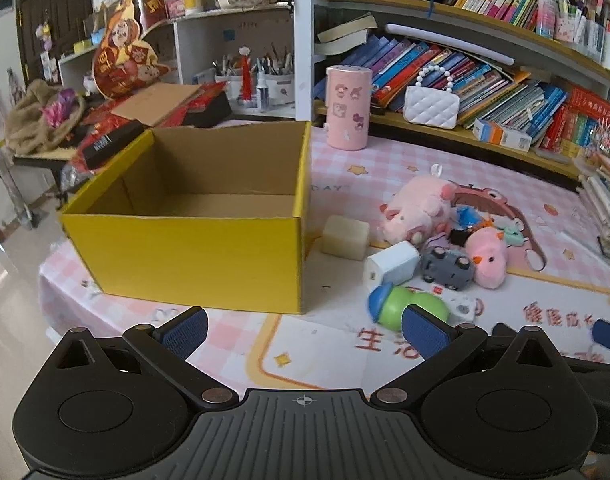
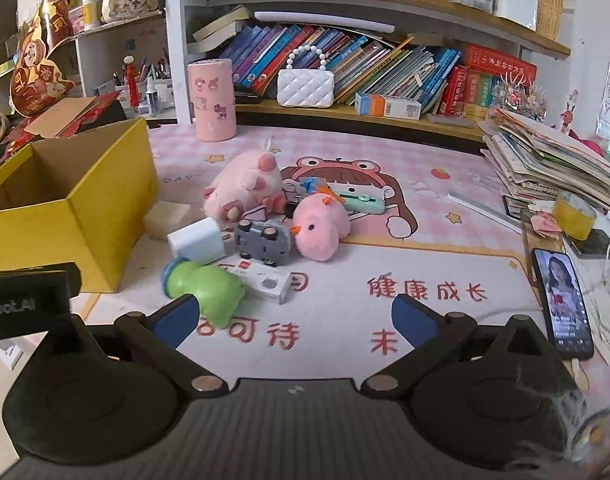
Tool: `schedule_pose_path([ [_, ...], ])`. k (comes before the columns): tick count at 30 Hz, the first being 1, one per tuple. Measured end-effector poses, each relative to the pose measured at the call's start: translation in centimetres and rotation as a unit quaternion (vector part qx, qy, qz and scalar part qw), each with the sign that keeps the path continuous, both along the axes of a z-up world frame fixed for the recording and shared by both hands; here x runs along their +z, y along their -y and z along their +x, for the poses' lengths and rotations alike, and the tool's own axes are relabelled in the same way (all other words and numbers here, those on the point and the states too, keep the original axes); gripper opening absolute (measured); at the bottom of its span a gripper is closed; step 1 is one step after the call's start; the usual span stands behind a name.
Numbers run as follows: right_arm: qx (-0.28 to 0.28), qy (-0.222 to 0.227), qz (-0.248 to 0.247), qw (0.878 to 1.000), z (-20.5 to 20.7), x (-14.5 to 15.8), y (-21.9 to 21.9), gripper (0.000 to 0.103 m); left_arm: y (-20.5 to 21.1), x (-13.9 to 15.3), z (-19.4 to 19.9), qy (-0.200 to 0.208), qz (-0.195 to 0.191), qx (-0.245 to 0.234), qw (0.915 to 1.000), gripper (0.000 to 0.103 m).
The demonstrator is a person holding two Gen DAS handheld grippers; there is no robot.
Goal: Organize objects
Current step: 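Move both tools toward the toys beside the yellow box, then grasp the small white medicine box with the right gripper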
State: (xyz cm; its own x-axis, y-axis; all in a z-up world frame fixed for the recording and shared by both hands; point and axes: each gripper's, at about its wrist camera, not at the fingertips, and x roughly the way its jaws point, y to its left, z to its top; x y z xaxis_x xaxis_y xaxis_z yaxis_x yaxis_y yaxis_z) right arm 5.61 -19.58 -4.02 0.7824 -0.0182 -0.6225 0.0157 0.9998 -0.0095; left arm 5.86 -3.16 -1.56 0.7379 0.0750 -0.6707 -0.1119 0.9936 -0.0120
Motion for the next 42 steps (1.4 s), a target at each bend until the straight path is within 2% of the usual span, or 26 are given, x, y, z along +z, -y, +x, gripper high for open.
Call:
schedule_pose_path([
  [4,0.016,-0.014,0.015,1.0,1.6,-0.7,1.3,0.103,0.3,-0.8,1.0,-0.009,-0.046,-0.01,0.9989,0.103],
  [6,0.025,-0.023,0.021,0.999,2.3,-1.1,1.9,0.103,0.5,-1.1,1.3,-0.014,-0.056,-0.003,0.9983,0.103],
  [9,0.019,-0.037,0.022,0.999,3.4,-1.7,2.8,0.102,1.1,-1.4,1.9,-0.025,-0.024,0.02,0.9992,0.103],
  [11,0.018,-0.046,0.027,0.998,4.1,-2.1,3.5,0.101,1.3,-1.6,2.3,-0.033,-0.017,0.026,0.999,0.103],
  [16,0.033,-0.06,0.043,0.997,5.1,-3.1,4.6,0.088,1.7,-2.3,2.6,-0.049,-0.013,0.038,0.998,0.103],
  [18,0.049,-0.066,0.047,0.995,5.5,-3.4,4.8,0.079,1.8,-2.6,2.7,-0.053,-0.011,0.043,0.9976,0.102],
  [21,0.08,-0.065,0.056,0.993,5.9,-3.6,4.7,0.069,1.8,-2.8,2.5,-0.055,-0.016,0.051,0.9971,0.099],
  [25,0.12,-0.071,0.061,0.988,7.2,-4.4,4.2,0.067,1.8,-2.7,2.1,-0.052,-0.02,0.063,0.9964,0.099],
  [30,0.169,-0.068,0.028,0.983,9.1,-6.0,2.8,0.066,1.8,-2.4,1.7,-0.049,-0.009,0.08,0.9956,0.099],
  [34,0.198,-0.075,0.024,0.977,10.4,-6.9,1.8,0.066,1.7,-2.1,1.7,-0.051,0.005,0.091,0.9945,0.099],
  [38,0.221,-0.062,0.002,0.973,11.1,-7.4,0.9,0.067,1.4,-2.0,1.7,-0.053,0.002,0.099,0.9937,0.099],
  [40,0.232,-0.056,-0.002,0.971,11.2,-7.4,0.7,0.06,1.4,-2.0,1.9,-0.055,0.003,0.096,0.9939,0.099],
  [42,0.245,-0.049,-0.006,0.968,11.0,-7.3,0.5,0.038,1.7,-2.0,2.1,-0.054,0.007,0.091,0.9944,0.099],
])
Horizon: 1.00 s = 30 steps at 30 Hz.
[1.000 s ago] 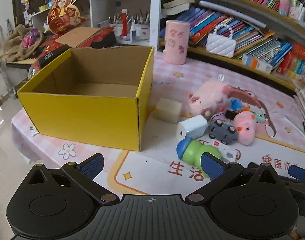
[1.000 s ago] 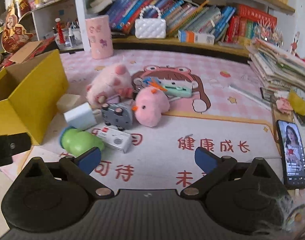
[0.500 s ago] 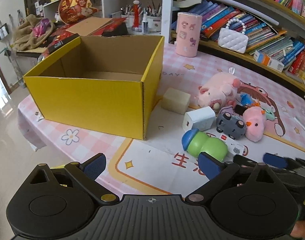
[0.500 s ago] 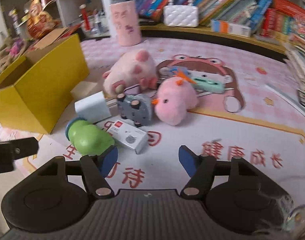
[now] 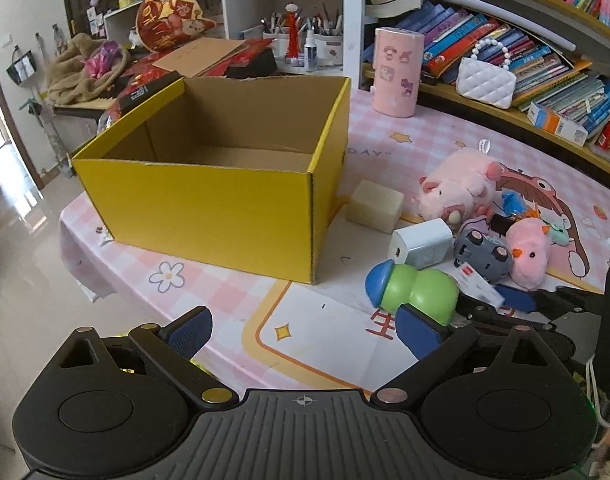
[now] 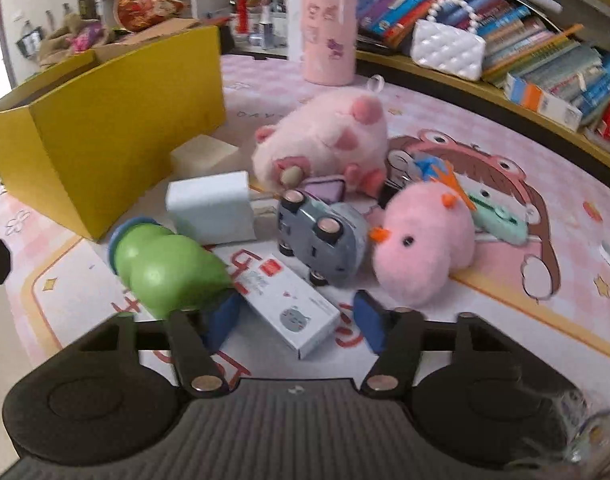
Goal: Organize objects
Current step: 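Grasp the small white medicine box with the right gripper, then grasp the green-and-blue toy with the left gripper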
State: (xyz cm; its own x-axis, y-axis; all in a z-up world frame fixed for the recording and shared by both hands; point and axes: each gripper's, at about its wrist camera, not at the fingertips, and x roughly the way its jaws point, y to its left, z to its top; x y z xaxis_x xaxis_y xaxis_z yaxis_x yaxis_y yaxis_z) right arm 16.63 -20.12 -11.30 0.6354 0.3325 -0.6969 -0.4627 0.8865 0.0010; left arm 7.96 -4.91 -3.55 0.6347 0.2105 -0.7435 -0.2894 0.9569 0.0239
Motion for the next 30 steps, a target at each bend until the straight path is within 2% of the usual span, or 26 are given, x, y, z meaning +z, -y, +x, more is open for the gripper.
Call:
schedule_pose_path([
  [2,0.012,0.0,-0.003,1.0,-0.2,0.1,0.0,0.032,0.5,0.0,0.3,0.001,0.001,-0.008,1.0,0.099],
  [6,0.001,-0.006,0.01,1.0,-1.1,1.0,1.6,0.029,1.5,-0.2,1.1,0.003,-0.002,-0.029,0.9996,0.099],
  [15,-0.084,-0.005,0.032,0.996,-3.6,3.5,6.7,0.028,4.4,-2.3,3.9,-0.013,-0.026,-0.057,0.9979,0.093],
  [19,-0.09,-0.011,0.035,0.995,-3.8,3.5,7.9,0.028,5.2,-3.4,5.3,-0.026,-0.018,-0.055,0.998,0.093],
  [24,-0.094,-0.02,0.042,0.995,-4.0,3.6,8.6,0.028,5.5,-4.6,7.0,-0.03,0.014,-0.055,0.998,0.093],
  [30,-0.086,-0.024,0.048,0.995,-4.1,3.7,8.8,0.028,5.4,-5.8,8.2,-0.045,0.02,-0.064,0.9968,0.093],
])
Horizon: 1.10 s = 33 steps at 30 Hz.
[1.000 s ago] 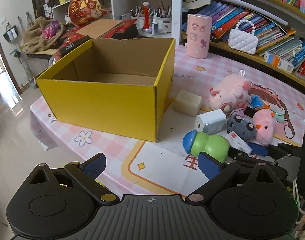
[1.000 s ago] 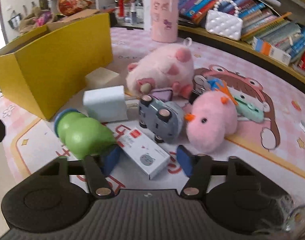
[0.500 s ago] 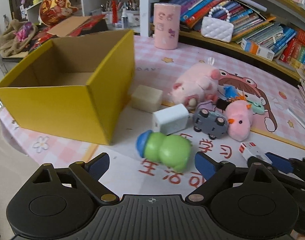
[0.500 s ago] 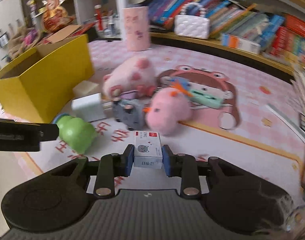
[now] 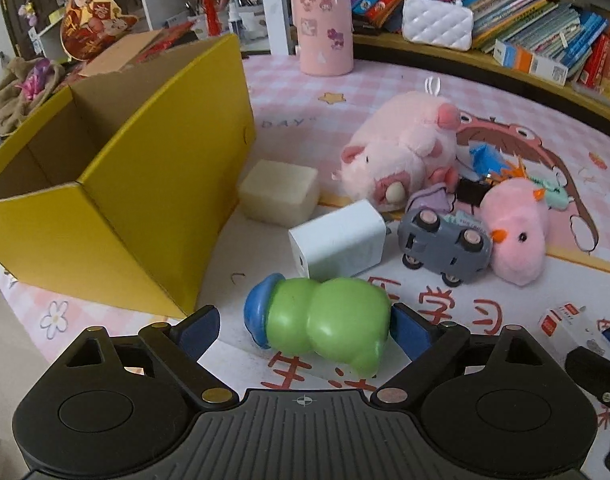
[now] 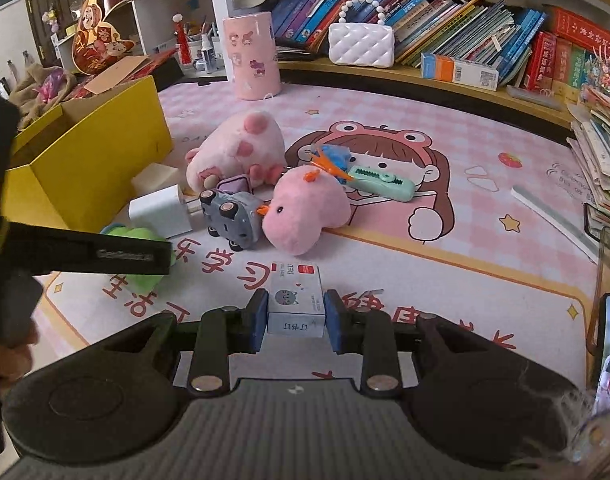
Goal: Organize objects
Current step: 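Grasp the green-and-blue toy with the left gripper, then carry the green toy and white medicine box over the yellow box with both grippers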
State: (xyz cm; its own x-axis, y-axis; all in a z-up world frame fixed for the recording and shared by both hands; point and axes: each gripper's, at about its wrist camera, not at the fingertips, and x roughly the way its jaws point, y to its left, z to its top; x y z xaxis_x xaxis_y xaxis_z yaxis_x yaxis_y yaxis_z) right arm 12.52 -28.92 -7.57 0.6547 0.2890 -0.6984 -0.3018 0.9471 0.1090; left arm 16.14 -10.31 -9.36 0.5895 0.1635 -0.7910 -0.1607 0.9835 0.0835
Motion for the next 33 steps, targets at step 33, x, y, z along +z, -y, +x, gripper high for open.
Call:
schedule_pose_path([
  [33,0.02,0.037,0.012,0.999,-4.2,4.5,-7.7,0.029,-6.6,9.1,-9.6,0.11,-0.04,-0.012,0.9931,0.077],
])
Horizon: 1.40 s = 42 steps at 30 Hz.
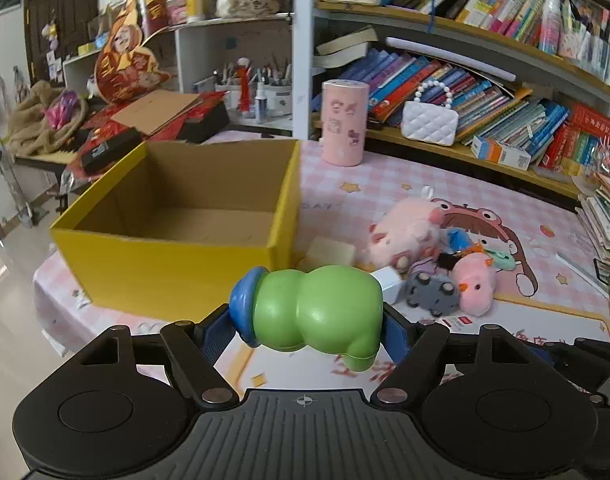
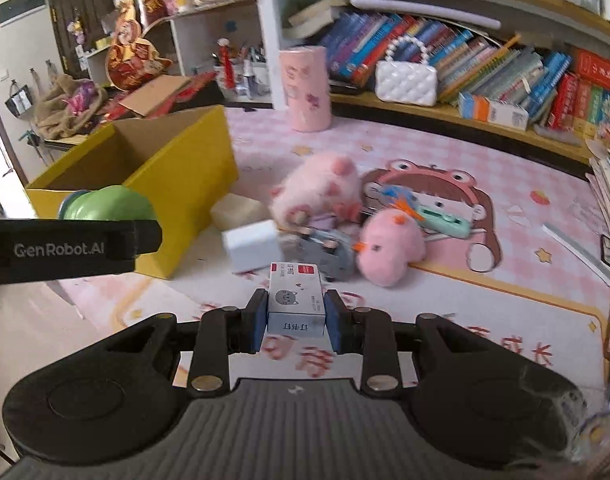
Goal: Organize objects
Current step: 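Carry the green toy and white medicine box over the yellow box with both grippers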
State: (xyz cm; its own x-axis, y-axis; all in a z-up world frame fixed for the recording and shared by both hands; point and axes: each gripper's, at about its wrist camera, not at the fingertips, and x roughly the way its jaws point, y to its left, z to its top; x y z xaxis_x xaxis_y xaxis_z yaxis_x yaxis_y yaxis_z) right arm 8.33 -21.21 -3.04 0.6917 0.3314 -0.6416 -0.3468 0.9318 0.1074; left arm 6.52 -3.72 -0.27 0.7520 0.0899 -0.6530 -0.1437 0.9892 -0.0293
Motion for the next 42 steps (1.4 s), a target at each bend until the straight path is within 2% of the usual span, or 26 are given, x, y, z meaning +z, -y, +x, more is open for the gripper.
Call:
schedule_pose_path([
  [12,-0.002,-0.004,-0.001,1.0,-5.2,1.2,-9.8,0.029,-10.0,0.2,-5.2,-0.001,-0.013,-0.011,0.9998,0.076],
  [20,-0.016,0.006,-0.008,1.0,-8.5,1.5,-15.2,0.029,-14.7,0.3,-7.4,0.006,-0.017,-0.023,0.9996,0.076],
  [30,-0.018,0.019,-0.008,1.0,-11.2,2.2,-19.6,0.029,-18.6,0.6,-9.2,0.014,-0.024,-0.023,0.9993,0.076],
  [42,-0.019,0.028,-0.024,0.999,-11.5,2.8,-22.4,0.029,-20.9,0.9,-9.5,0.027,-0.032,-0.029,0.9987,0.076],
])
